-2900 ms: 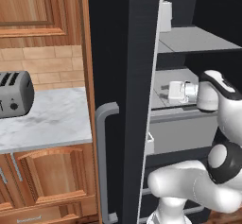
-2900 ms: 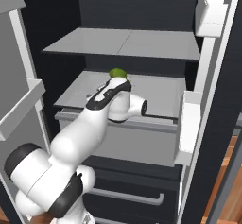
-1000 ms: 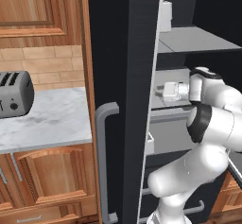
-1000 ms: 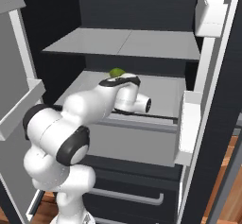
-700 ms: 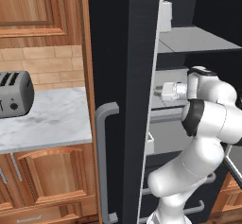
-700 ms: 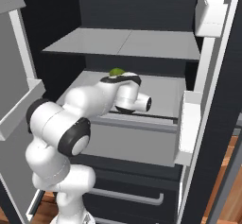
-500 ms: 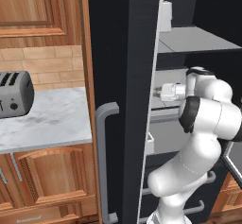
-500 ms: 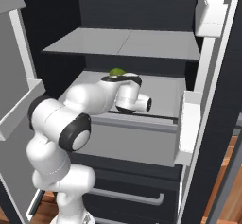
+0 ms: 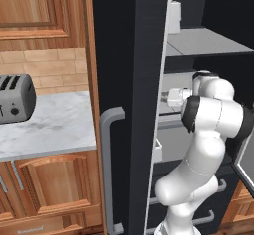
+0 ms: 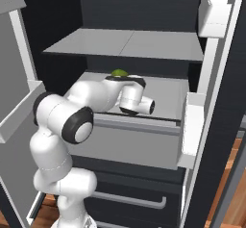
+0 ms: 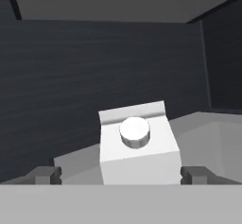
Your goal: Take out the milk from the fridge and place it on the tray on the counter. Then take the sugar cube near the tray and place it in the tray.
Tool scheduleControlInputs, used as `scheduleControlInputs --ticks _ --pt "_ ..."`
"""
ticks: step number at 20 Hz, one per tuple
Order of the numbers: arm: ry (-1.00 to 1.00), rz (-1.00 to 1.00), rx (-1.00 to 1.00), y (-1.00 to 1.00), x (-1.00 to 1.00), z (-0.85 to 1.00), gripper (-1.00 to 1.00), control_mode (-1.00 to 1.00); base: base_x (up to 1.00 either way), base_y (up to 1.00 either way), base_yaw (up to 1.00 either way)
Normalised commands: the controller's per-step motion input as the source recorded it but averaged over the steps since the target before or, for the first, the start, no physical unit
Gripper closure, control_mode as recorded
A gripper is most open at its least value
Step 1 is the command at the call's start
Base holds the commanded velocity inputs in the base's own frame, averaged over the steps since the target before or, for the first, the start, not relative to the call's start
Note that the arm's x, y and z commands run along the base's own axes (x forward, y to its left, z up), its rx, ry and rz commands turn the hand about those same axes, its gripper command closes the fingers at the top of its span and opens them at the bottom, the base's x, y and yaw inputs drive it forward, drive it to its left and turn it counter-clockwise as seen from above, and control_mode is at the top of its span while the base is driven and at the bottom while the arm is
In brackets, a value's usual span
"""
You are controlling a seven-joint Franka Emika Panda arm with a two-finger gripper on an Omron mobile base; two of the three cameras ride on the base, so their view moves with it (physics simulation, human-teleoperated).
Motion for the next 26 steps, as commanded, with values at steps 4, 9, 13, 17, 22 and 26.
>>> scheduleControlInputs --ticks 4,9,13,17,22,26 --pt "0.00 0.00 0.00 0.11 0.00 -0.05 -1.00 -1.00 0.00 0.00 0.00" --pt "0.00 0.00 -0.01 0.19 0.08 0.00 -1.00 -1.00 0.00 0.00 0.00" --pt "0.00 0.00 0.00 0.01 0.00 0.00 -1.00 -1.00 0.00 0.00 0.00" --pt "0.00 0.00 0.00 -0.02 0.01 0.00 -1.00 -1.00 0.00 0.00 0.00" --pt "0.00 0.03 0.02 -0.23 0.12 0.00 -1.00 -1.00 0.00 0.00 0.00" --pt "0.00 0.08 0.01 -0.15 0.10 0.00 -1.00 -1.00 0.00 0.00 0.00"
